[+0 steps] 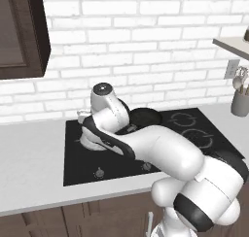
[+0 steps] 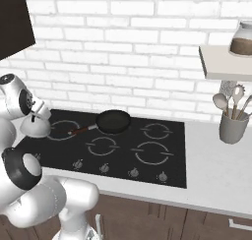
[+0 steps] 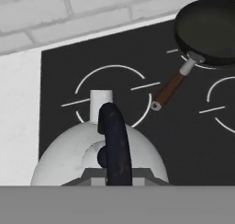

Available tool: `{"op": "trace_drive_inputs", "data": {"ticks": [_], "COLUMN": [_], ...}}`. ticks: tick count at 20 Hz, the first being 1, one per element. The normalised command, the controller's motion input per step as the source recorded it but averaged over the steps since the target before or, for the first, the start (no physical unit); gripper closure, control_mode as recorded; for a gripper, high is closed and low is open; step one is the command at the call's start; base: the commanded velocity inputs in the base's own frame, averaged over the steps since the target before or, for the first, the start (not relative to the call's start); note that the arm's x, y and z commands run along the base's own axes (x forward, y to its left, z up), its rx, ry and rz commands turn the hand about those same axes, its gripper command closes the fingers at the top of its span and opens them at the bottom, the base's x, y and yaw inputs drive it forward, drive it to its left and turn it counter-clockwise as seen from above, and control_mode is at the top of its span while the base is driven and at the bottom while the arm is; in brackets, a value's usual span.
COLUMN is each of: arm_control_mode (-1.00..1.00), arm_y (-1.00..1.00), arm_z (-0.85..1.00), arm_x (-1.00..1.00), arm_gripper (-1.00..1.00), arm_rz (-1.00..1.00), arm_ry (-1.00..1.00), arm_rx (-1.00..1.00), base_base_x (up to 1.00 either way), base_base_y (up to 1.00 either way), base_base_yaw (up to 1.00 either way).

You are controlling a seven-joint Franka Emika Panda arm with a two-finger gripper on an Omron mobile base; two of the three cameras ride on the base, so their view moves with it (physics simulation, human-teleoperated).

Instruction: Pick the kettle from the counter and place it on a stove burner. Then turn the burner on.

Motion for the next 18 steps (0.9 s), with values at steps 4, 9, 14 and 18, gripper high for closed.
{"op": "trace_drive_inputs", "data": {"ticks": [4, 9, 14, 18], "arm_control_mode": [-1.0, -1.0, -1.0, -1.0], "arm_y": [0.01, 0.0, 0.0, 0.0], "arm_z": [0.0, -0.18, -0.27, -0.26], "arm_x": [0.36, 0.08, 0.15, 0.31], "arm_gripper": [1.0, 1.0, 1.0, 1.0], "arm_rz": [-0.11, -0.04, -0.02, 0.0], "arm_ry": [0.0, 0.0, 0.0, 0.0], "arm_rx": [0.0, 0.0, 0.0, 0.0], "base_base_x": [0.0, 0.0, 0.0, 0.0], "base_base_y": [0.0, 0.0, 0.0, 0.0], "base_base_yaw": [0.0, 0.0, 0.0, 0.0]}}
